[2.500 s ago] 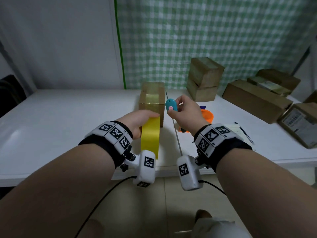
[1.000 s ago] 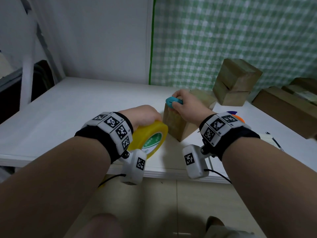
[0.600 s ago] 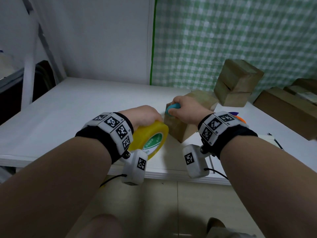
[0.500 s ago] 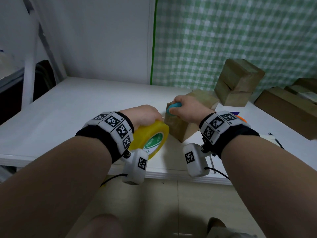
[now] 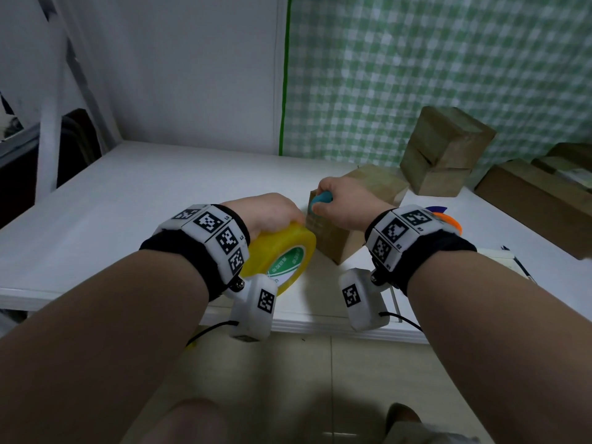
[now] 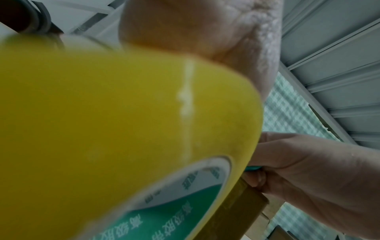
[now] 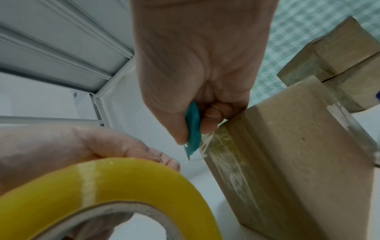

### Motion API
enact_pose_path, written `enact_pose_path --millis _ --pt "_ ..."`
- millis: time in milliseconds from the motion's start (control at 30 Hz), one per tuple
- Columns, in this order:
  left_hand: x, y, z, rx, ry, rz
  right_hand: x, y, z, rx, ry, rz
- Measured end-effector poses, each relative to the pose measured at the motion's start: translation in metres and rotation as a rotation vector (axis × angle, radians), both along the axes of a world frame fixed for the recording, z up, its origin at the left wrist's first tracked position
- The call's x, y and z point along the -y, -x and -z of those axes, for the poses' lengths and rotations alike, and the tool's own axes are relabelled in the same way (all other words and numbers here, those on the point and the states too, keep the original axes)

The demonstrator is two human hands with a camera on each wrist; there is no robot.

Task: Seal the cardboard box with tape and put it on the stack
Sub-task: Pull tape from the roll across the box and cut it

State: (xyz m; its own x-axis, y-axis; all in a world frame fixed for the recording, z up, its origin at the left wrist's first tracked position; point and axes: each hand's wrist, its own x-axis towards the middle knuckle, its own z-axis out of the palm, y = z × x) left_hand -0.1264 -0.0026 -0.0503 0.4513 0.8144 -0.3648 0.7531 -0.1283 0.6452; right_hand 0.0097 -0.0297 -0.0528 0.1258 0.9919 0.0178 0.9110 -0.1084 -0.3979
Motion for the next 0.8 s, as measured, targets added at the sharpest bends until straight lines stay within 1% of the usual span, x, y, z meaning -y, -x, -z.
enact_pose_path --millis 100,267,467,533,800 --pt "0.005 -0.002 -0.005 -0.049 0.000 0.029 -0.001 0.000 0.001 0.029 -0.006 -0.013" --pt "0.006 -0.004 -0.006 -0.063 0.001 0.020 -0.002 -0.002 0.004 0.070 -0.013 -0.048" --pt "0.005 -0.005 -0.007 -0.042 0.044 -0.031 -0.001 -0.004 0.004 0.094 0.009 -0.080" --pt "0.006 -0.004 -0.008 -0.041 0.048 -0.040 0.000 -0.005 0.004 0.072 0.008 -0.087" --pt "0.008 -0.003 -0.008 -0.041 0.039 -0.021 0.001 -0.011 0.000 -0.134 0.023 -0.085"
